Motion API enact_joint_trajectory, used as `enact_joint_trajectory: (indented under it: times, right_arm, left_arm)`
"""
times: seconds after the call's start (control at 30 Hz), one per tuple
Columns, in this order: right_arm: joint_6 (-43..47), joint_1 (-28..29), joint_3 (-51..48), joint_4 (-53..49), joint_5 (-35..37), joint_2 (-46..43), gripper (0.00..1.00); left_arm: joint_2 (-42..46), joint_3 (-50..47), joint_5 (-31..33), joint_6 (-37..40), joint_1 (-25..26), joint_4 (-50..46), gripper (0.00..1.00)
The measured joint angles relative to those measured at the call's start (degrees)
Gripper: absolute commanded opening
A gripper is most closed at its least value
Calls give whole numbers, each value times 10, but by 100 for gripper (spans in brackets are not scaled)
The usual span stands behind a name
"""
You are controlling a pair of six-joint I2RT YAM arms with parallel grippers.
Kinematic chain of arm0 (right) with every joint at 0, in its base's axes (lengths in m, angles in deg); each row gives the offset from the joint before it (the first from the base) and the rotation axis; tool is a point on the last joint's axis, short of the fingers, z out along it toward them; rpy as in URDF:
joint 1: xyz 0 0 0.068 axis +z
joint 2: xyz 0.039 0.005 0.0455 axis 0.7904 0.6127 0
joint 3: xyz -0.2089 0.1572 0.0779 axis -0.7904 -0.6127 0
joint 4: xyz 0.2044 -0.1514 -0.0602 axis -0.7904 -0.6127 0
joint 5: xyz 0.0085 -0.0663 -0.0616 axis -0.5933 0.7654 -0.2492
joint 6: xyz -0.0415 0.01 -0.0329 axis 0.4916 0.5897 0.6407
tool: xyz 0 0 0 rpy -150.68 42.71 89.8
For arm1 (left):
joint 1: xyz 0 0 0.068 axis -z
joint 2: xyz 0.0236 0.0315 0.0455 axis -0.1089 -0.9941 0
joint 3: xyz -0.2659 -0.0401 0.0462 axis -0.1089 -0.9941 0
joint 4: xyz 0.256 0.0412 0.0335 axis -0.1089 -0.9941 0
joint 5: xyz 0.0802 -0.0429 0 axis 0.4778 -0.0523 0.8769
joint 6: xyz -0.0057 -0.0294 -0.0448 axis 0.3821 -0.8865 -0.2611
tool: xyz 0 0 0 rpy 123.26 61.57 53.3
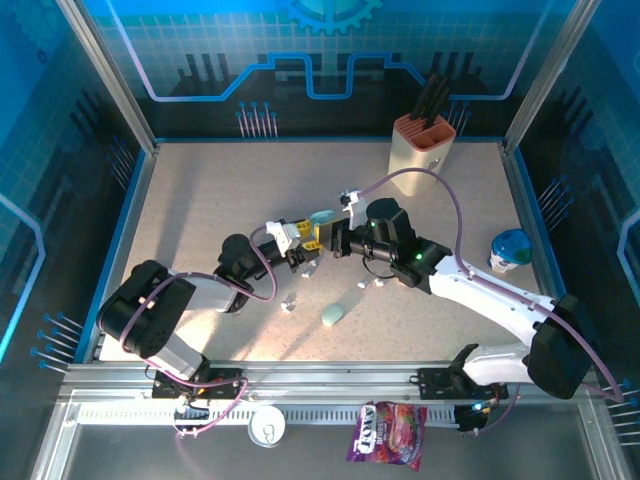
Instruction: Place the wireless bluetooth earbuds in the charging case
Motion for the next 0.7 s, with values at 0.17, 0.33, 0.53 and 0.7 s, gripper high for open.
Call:
enact_joint_trajectory:
  times: [0.17,0.33,0.53,0.7]
  right_arm:
    - [-4,0,0,2,0,8,19]
    - [-14,0,-1,8,-1,9,28]
    - [-19,0,-1,12,0,8,33]
    - [-17,0,-1,7,2,5,36]
  left_arm:
    - [0,0,0,9,0,-2,27]
    - [3,0,5,10,0,-3,27]
    - [7,-4,9,10,0,-7,27]
    - [8,-4,9,10,0,-7,27]
